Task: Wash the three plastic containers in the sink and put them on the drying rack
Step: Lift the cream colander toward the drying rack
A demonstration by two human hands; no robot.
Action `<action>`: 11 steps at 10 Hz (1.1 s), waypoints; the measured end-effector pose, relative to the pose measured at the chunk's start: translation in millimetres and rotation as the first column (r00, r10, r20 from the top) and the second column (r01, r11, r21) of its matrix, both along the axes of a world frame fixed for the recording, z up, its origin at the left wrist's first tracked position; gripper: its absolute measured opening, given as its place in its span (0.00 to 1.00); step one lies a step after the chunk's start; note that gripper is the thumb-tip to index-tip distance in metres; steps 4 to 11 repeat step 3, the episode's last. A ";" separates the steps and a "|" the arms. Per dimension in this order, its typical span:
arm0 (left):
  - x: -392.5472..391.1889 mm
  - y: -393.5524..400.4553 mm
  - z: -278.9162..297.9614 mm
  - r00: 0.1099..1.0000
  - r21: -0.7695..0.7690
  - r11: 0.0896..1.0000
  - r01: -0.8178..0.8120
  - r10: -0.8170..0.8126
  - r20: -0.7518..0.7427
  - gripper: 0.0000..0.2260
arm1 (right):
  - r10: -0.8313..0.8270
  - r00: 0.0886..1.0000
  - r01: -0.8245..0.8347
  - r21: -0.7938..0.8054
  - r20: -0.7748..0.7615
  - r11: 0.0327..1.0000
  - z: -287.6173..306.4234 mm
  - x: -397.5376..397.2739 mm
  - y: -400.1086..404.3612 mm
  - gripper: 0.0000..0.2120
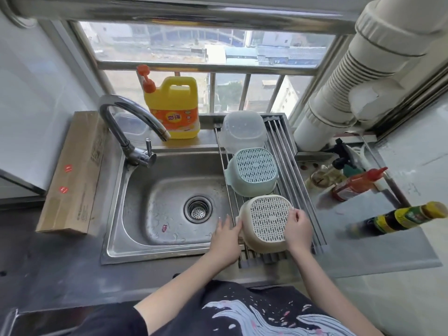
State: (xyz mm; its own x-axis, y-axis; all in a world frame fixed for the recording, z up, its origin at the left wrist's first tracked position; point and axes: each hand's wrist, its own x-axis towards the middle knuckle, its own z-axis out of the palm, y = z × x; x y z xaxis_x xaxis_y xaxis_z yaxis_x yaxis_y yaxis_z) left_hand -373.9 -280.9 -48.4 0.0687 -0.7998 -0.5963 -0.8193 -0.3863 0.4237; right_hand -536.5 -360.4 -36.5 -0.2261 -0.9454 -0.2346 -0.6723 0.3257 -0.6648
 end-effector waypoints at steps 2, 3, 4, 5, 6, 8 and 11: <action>-6.4 0.0 0.2 0.996 0.039 0.996 -0.085 0.086 -0.025 0.38 | 0.122 0.976 -0.128 -0.024 -0.180 0.991 -5.5 -1.6 -2.8 0.13; 2.7 -6.7 -0.1 0.985 -0.074 0.982 -0.172 0.169 -0.048 0.30 | 0.056 0.994 -0.063 -0.076 -0.099 0.995 -2.4 -6.1 -9.6 0.13; 2.7 -6.7 -0.1 0.985 -0.074 0.982 -0.172 0.169 -0.048 0.30 | 0.056 0.994 -0.063 -0.076 -0.099 0.995 -2.4 -6.1 -9.6 0.13; 2.7 -6.7 -0.1 0.985 -0.074 0.982 -0.172 0.169 -0.048 0.30 | 0.056 0.994 -0.063 -0.076 -0.099 0.995 -2.4 -6.1 -9.6 0.13; 2.7 -6.7 -0.1 0.985 -0.074 0.982 -0.172 0.169 -0.048 0.30 | 0.056 0.994 -0.063 -0.076 -0.099 0.995 -2.4 -6.1 -9.6 0.13; 2.7 -6.7 -0.1 0.985 -0.074 0.982 -0.172 0.169 -0.048 0.30 | 0.056 0.994 -0.063 -0.076 -0.099 0.995 -2.4 -6.1 -9.6 0.13; 2.7 -6.7 -0.1 0.985 -0.074 0.982 -0.172 0.169 -0.048 0.30 | 0.056 0.994 -0.063 -0.076 -0.099 0.995 -2.4 -6.1 -9.6 0.13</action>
